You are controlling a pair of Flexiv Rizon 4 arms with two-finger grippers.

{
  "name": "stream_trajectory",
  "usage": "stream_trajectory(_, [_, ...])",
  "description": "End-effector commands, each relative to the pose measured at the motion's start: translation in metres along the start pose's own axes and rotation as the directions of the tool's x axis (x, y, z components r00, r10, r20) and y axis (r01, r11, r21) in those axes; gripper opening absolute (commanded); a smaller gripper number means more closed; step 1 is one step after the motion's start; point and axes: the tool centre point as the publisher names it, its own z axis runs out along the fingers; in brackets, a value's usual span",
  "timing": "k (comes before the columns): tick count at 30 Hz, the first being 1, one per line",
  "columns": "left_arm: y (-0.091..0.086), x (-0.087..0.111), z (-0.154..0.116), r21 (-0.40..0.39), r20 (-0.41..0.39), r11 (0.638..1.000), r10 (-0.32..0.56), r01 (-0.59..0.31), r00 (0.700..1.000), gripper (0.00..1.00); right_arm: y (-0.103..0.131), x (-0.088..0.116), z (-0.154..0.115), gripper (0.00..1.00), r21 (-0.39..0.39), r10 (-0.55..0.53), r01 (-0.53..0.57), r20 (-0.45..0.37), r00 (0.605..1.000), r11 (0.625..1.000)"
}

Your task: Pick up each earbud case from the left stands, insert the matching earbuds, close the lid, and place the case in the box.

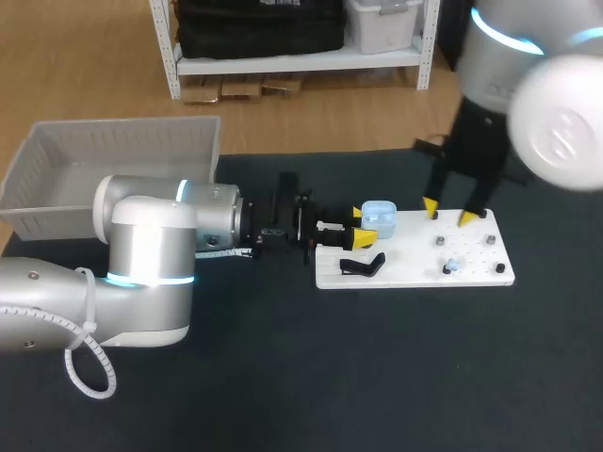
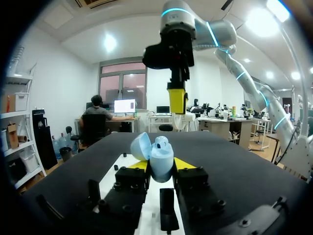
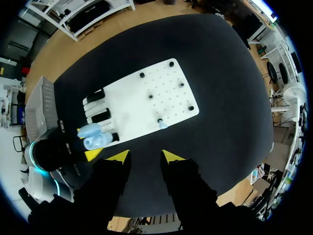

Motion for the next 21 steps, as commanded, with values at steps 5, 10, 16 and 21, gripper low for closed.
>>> stream_trajectory(5, [0.001,0.001,0.000,0.002,0.001,1.000,0.000,0.000,1.000,0.00,-0.026,0.003,0.030,0.38,-0.165,-0.032,0.046,0.084,0.996,0.985])
stream_trajectory(10, [0.001,0.001,0.000,0.002,0.001,1.000,0.000,0.000,1.000,0.00,-0.031,0.005,0.049,0.38,-0.135,-0.085,0.092,0.056,0.995,0.986])
stream_trajectory(16, [0.001,0.001,0.000,0.002,0.001,1.000,0.000,0.000,1.000,0.00,-0.034,0.002,0.071,0.38,-0.110,-0.113,0.116,0.029,0.993,0.987])
stream_trajectory(21, [0.001,0.001,0.000,0.002,0.001,1.000,0.000,0.000,1.000,0.00,-0.035,-0.006,0.086,0.38,-0.091,-0.128,0.128,0.011,0.992,0.988])
